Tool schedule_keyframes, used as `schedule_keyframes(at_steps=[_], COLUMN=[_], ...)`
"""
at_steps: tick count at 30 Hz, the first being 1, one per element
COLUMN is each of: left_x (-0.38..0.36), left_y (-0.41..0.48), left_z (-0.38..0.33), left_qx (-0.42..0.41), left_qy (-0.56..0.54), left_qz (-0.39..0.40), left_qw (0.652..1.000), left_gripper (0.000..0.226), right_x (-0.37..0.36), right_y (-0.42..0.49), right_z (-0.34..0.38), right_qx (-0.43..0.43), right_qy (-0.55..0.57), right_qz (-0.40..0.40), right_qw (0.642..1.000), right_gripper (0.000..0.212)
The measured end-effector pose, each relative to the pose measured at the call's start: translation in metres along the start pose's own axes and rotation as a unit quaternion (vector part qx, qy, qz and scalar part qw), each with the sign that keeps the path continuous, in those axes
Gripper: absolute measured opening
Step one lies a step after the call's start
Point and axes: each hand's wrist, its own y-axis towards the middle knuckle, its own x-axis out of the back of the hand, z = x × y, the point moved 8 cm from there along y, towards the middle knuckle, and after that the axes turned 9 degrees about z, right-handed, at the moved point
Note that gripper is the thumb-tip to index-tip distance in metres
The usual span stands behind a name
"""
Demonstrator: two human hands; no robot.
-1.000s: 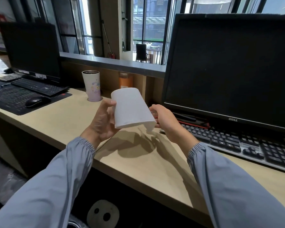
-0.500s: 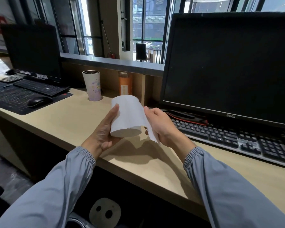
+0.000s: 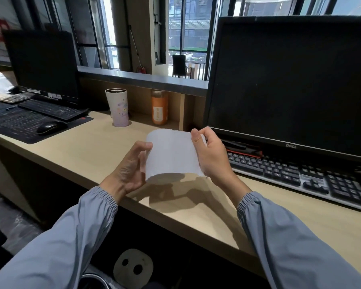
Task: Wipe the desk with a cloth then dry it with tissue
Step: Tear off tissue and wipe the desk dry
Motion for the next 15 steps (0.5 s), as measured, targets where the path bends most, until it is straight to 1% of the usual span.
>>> schedule_keyframes(at_steps=[3,8,11,12,13,15], left_x=[-0.01,-0.018,-0.022,-0.026,-0.029,-0.031], left_y=[0.002,0.006,0.007,0.007,0.007,0.006], left_z=[0.003,0.014,0.018,0.018,0.019,0.018], left_qx=[-0.006,-0.02,-0.034,-0.037,-0.039,-0.046], left_qy=[-0.003,-0.041,-0.058,-0.062,-0.06,-0.045], left_qz=[0.002,-0.049,-0.062,-0.058,-0.053,-0.058], left_qw=[1.0,0.998,0.996,0.996,0.996,0.996], left_gripper=[0.099,0.103,0.083,0.082,0.087,0.108], right_x=[-0.002,-0.005,-0.007,-0.008,-0.009,-0.009], right_y=[-0.002,-0.004,-0.007,-0.008,-0.008,-0.008], right_z=[0.0,-0.002,0.003,0.005,0.006,0.008], right_qx=[0.006,0.021,0.028,0.029,0.029,0.032], right_qy=[-0.007,-0.014,-0.025,-0.035,-0.043,-0.051], right_qz=[0.003,0.003,-0.002,-0.006,-0.009,-0.014], right_qw=[1.0,1.0,0.999,0.999,0.999,0.998], right_gripper=[0.038,0.035,0.033,0.033,0.033,0.033])
